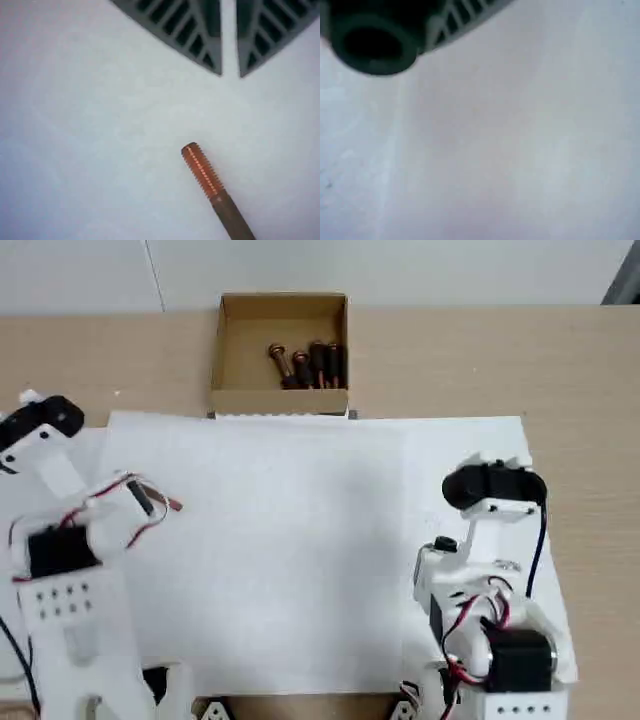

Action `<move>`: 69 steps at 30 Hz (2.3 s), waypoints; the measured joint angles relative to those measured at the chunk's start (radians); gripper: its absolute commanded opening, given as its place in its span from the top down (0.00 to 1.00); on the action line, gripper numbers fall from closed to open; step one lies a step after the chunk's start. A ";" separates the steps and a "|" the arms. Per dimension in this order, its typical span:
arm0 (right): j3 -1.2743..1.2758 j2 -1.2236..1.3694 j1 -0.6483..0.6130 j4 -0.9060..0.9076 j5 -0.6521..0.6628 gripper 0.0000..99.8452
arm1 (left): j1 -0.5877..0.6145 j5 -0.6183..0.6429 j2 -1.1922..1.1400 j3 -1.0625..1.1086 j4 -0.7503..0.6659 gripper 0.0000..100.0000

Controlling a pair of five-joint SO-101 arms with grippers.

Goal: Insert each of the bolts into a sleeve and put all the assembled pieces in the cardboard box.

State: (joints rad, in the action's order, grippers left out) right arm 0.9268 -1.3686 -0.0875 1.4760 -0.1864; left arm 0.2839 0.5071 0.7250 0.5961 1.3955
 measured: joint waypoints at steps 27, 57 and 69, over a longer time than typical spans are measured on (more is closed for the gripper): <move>0.193 -0.433 -0.094 0.000 0.002 1.00 | 0.048 0.201 -0.755 -0.423 0.000 0.93; 0.193 -0.436 -0.147 0.000 0.002 1.00 | 0.071 0.222 -1.204 -0.720 -0.008 0.99; 0.192 -0.436 -0.147 0.000 0.002 1.00 | 0.052 0.229 -1.160 -0.767 0.118 1.00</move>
State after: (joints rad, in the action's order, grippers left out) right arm 1.1185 -1.8044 -0.2348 1.4760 -0.1849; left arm 0.3360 0.7357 -0.4350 -0.1711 1.5136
